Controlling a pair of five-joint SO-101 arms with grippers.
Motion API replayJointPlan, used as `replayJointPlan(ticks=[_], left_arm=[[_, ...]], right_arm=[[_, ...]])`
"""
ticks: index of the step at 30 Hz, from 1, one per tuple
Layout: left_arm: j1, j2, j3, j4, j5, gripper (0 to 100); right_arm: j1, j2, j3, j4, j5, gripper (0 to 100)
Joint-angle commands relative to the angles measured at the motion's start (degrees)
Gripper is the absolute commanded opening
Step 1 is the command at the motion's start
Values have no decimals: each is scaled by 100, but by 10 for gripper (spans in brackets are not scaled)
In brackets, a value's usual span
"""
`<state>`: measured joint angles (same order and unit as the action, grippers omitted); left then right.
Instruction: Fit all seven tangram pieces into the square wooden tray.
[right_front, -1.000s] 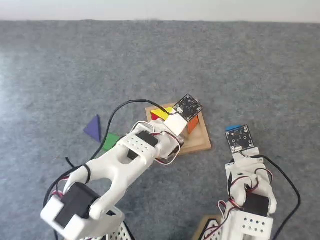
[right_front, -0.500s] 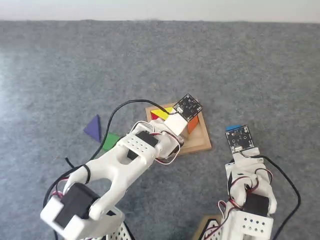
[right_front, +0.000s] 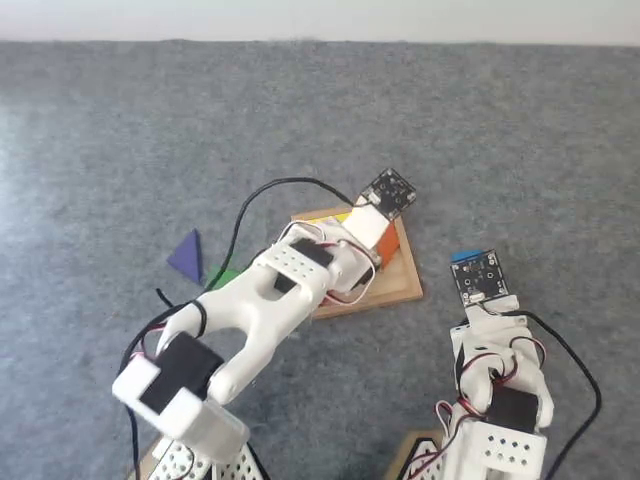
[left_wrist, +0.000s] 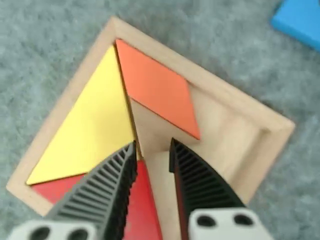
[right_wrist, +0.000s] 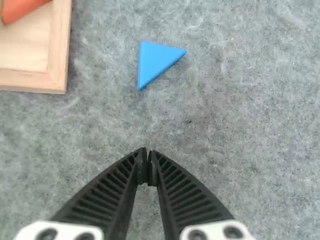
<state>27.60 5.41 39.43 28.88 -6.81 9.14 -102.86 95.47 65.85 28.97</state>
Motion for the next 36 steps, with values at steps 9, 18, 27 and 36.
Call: replayJointPlan(ticks=[9,18,27,36], left_arm=[[-976,-914,-233,35,571,107],[-2435,-1749,655,1503,703,113],[-4738,-1732,488,1873,712,210],[-5275,-1732,295,1837,712,214]], right_arm=[[-57,-13,105,31,79,9],[-48,-13,105,145,176,9],[-57,-13,105,145,360,9],[-57,-13,105,145,352,9]])
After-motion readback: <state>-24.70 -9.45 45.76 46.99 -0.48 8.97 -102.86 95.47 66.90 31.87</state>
